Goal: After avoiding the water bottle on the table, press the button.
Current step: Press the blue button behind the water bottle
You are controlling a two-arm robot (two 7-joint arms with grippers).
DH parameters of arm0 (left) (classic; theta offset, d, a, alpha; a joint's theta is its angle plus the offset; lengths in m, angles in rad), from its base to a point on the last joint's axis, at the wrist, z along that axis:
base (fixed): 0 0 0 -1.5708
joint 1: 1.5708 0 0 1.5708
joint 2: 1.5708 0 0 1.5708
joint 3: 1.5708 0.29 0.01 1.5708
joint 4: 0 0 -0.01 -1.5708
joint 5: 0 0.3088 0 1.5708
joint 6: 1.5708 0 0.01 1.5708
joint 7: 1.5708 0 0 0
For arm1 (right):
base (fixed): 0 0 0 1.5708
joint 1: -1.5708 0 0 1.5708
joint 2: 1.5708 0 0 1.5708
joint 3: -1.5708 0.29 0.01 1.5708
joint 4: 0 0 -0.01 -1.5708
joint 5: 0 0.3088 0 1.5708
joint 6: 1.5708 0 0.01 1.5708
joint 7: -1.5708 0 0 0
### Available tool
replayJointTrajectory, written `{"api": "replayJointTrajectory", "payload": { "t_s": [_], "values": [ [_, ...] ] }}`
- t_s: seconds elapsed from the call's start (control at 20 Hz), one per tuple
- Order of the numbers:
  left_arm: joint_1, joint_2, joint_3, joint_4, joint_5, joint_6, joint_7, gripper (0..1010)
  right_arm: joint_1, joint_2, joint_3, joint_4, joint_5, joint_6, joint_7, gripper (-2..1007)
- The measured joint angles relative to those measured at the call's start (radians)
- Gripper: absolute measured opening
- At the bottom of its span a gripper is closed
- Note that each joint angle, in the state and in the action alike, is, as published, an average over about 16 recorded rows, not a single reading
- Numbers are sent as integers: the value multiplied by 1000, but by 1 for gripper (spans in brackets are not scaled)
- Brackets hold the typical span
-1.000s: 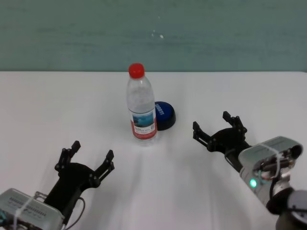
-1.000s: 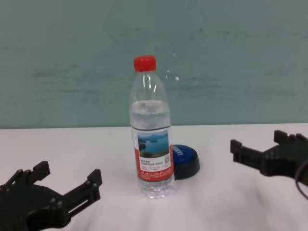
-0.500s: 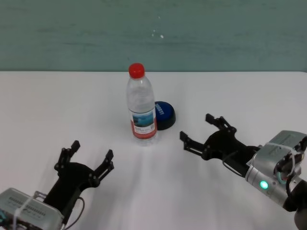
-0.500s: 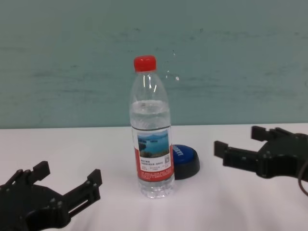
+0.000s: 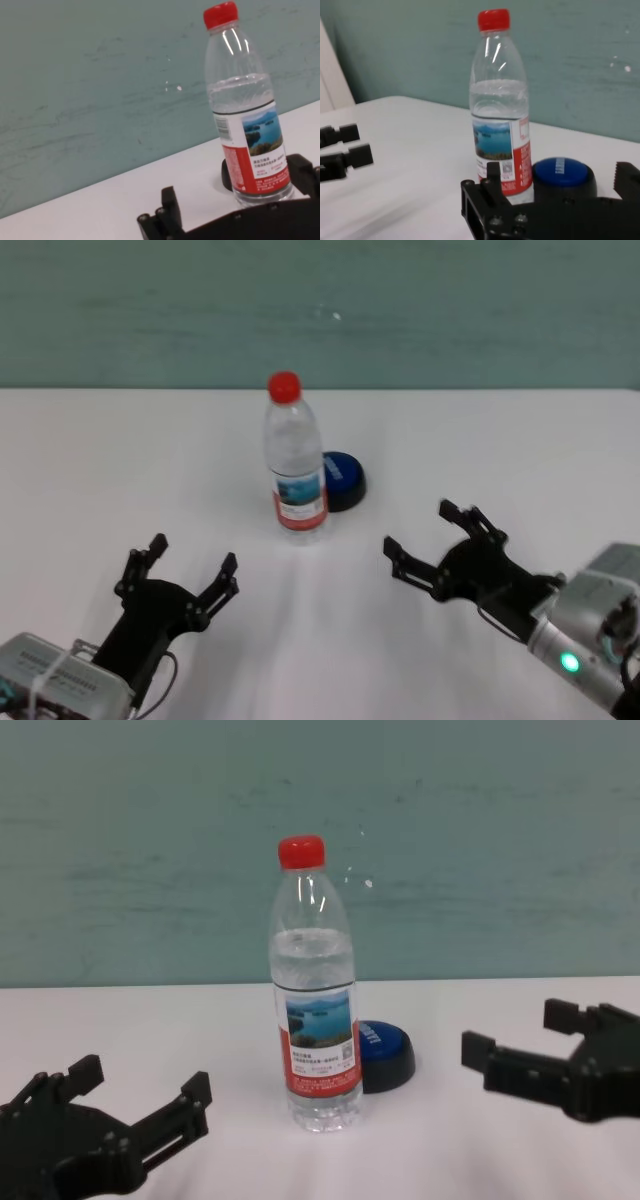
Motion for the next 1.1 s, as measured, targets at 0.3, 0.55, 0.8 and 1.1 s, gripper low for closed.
{"api": "replayJointTrajectory", "payload": {
  "t_s": [0.3, 0.55, 0.8, 1.1],
  "values": [
    [0, 0, 0, 0, 0, 0, 0, 1000, -71, 39, 15, -64, 15, -10, -15, 1004],
    [0, 0, 0, 0, 0, 0, 0, 1000, -106, 75, 27, -97, 29, -19, -5, 1004],
    [0, 0, 0, 0, 0, 0, 0, 1000, -115, 104, 34, -107, 52, -22, 12, 1004],
    [0, 0, 0, 0, 0, 0, 0, 1000, -95, 118, 36, -91, 86, -23, 23, 1004]
  ]
}}
